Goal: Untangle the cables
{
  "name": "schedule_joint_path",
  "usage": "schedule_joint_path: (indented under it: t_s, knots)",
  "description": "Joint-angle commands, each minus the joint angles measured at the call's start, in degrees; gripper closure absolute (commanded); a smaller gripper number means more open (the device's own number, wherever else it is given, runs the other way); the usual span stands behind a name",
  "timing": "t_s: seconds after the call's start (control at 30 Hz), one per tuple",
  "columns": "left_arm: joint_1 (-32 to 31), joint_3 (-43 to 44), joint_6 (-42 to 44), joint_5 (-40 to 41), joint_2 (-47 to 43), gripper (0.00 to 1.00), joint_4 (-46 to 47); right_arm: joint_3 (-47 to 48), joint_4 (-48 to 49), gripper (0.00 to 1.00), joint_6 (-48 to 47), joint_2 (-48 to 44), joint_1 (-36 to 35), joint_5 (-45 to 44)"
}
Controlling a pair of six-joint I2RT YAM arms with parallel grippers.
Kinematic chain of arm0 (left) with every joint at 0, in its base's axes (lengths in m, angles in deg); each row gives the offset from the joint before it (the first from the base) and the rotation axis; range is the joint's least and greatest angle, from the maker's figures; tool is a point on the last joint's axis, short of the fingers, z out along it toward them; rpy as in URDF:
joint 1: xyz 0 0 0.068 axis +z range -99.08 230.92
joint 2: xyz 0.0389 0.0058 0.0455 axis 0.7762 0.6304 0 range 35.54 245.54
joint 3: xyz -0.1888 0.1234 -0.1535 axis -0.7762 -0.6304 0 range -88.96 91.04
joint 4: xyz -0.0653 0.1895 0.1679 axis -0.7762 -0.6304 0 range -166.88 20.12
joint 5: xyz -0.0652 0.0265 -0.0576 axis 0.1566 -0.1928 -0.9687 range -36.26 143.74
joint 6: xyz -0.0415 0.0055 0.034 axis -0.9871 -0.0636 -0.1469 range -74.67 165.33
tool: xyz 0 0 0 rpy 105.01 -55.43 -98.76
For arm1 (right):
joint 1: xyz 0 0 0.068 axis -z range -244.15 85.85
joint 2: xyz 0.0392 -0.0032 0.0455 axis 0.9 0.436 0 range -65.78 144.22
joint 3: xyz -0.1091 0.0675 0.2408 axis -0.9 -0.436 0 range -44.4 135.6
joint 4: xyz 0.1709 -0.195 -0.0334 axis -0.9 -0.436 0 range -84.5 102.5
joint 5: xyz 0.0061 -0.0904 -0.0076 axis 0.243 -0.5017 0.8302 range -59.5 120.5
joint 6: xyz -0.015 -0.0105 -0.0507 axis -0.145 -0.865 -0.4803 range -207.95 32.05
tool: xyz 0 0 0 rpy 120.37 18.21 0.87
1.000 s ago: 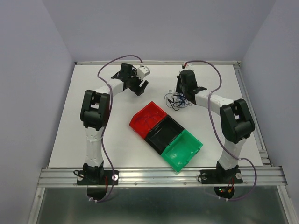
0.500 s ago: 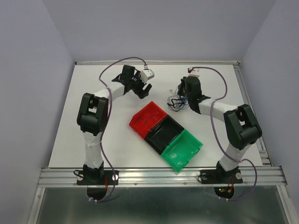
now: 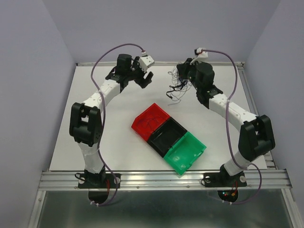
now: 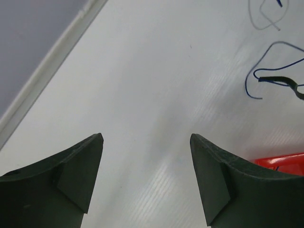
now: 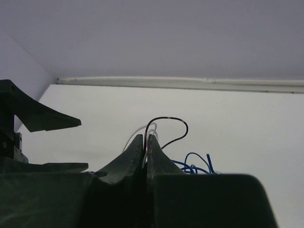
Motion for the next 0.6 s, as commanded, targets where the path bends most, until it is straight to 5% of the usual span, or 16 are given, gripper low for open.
schedule_joint_path:
  t_s: [0.0,0.13,0.33,0.57]
  knots:
    - [0.1,7.6,-5.5,-3.4,-5.0,0.15,4.0,8.7,1.2,0.99,-2.7,-3.5,-0.4,3.7]
    - [0.0,10.8,-9.9,-11.9,-5.9,0.15,5.6,5.6,4.8,0.99,-2.6,-7.1,-0.4,6.8]
    - [-0.2,-1.4,-15.8,-17.7,-12.0,0.15,19.5,1.6,8.9,0.99,-4.8,-8.6,-0.4,11.6]
    - [-0.6,-4.5,-14.4,-21.8,-13.2,0.15,20.5,-0.8,10.4,0.99,-3.9,-9.3,-0.4,14.2]
